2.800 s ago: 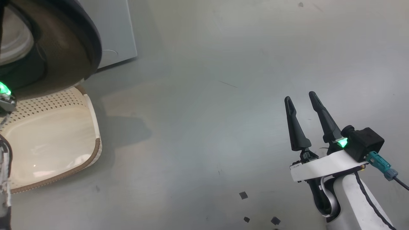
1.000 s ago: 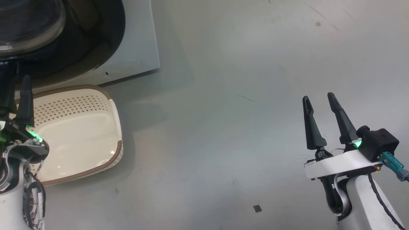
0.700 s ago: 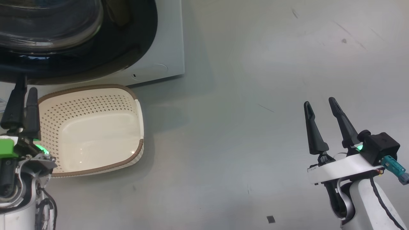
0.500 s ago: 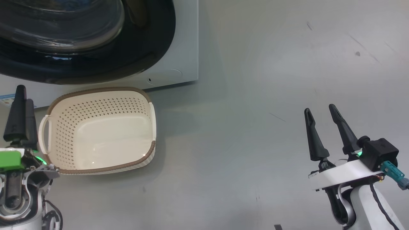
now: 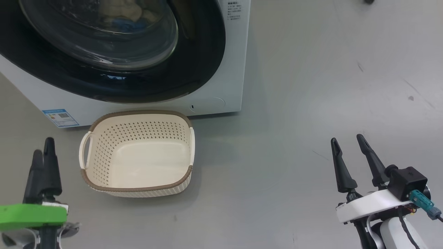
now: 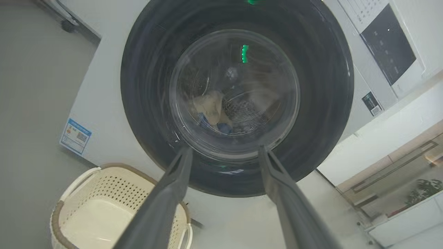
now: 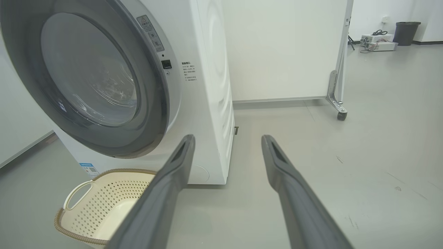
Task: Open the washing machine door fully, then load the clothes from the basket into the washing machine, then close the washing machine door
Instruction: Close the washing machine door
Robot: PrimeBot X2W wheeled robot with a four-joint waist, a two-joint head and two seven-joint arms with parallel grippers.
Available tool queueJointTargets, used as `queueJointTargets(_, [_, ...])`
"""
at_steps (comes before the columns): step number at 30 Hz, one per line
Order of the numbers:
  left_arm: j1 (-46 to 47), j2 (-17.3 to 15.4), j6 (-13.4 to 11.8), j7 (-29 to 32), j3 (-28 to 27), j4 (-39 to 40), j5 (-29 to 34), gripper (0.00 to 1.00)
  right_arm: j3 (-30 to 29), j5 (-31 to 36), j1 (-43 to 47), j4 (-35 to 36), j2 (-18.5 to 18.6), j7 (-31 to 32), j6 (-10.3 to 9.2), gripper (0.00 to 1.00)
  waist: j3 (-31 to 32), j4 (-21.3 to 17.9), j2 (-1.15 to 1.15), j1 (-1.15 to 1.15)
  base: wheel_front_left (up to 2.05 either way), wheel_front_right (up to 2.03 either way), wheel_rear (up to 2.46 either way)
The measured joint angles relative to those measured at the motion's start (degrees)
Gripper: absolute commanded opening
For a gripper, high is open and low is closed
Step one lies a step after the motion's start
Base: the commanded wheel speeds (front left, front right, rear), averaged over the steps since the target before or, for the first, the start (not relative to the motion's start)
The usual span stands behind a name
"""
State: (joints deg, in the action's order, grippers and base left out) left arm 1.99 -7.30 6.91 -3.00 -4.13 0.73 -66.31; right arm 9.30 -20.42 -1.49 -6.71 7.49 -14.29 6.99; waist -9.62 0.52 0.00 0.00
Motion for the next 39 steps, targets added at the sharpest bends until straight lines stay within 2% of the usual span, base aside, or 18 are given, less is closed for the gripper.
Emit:
queueJointTargets(8, [-6.1,-4.7,-0.2,-6.8,3.2,-1.5,18.9,1.00,0.4,0.2,2.0,-0.4,-0.1,0.0,0.00,1.00,3.5,1.9,0.00,0.00,0.00,0.00,0.00])
queueJointTargets(12, [-7.2,-6.7,-2.0,-9.0,5.7,-1.5,26.8,1.00,0.9,0.3,2.6,-0.6,-0.2,0.0,0.00,1.00,4.9,2.3,0.00,0.00,0.00,0.00,0.00])
queueJointTargets(17, [-8.5,-6.9,-4.4,-9.7,8.6,-1.3,33.3,1.00,1.4,0.3,3.5,-0.6,-0.2,0.0,0.00,1.00,5.8,2.3,0.00,0.00,0.00,0.00,0.00])
queueJointTargets(26, [-9.3,-6.5,-7.7,-9.8,11.6,-1.3,38.1,1.00,1.3,0.3,4.6,-0.6,-0.3,0.0,-0.04,1.00,6.3,1.7,0.00,0.00,0.00,0.00,0.00])
queueJointTargets(32, [-9.4,-4.6,-9.1,-10.2,12.2,-1.3,38.7,1.00,1.1,0.3,4.7,-0.5,-0.3,0.0,-0.08,1.00,6.6,1.4,0.00,0.00,0.00,0.00,0.00])
queueJointTargets(39, [-9.4,-4.1,-9.7,-10.3,12.6,-1.3,39.3,1.00,1.1,0.3,4.7,-0.4,-0.4,0.0,-0.10,1.00,6.8,1.1,0.00,0.00,0.00,0.00,0.00])
